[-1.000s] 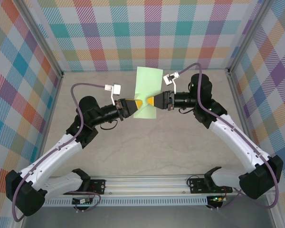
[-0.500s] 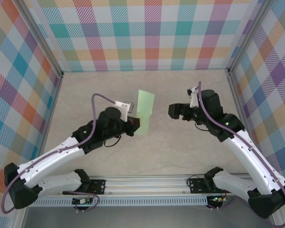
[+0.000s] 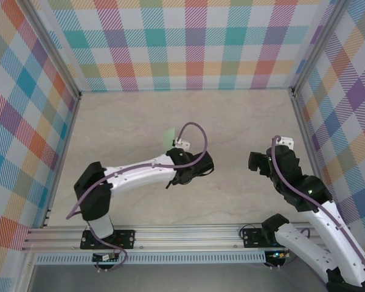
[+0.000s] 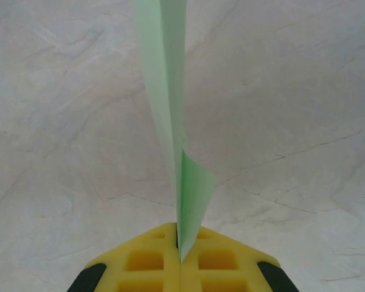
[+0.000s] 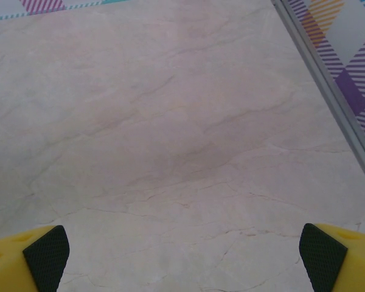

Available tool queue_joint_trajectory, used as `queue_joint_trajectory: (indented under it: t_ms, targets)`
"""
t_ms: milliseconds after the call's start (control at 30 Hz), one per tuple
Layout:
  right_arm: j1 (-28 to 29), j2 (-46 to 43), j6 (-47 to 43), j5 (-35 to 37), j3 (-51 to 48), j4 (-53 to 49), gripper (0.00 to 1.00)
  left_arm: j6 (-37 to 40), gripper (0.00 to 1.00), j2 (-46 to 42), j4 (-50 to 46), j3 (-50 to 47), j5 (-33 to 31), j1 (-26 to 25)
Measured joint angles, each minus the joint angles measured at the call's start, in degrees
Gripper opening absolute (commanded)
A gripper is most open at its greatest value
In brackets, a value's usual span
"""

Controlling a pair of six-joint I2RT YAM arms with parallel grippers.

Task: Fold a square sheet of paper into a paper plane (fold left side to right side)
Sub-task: Turn over the paper at the center of the table.

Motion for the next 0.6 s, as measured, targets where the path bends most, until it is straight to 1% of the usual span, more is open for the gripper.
queue_joint_trajectory:
  t_ms: [300,400,500,533,600]
  targets:
    - [0.0,-2.58,0.52,1.25,-1.22,-1.49,1.0,-2.23,0.0,14.58,-4.63,11.47,4.28,-0.39]
    - [0.0,-2.73,0.52,1.51,-1.68,-1.64,1.0,-2.19,0.0,17.4,-5.44,13.25,5.62,-0.76]
    - [0.0,-2.71,0.5,1.53,-1.88,-1.81,1.0,-1.97,0.07,18.97,-5.46,14.29,7.17,-0.9]
    - [0.0,-2.78,0.52,1.55,-1.88,-1.81,1.0,-1.66,0.12,19.32,-5.46,14.78,7.67,-0.9]
    - [0.0,-3.02,0.5,1.75,-1.88,-1.88,1.0,-0.74,0.17,20.11,-5.18,15.91,9.27,-0.9]
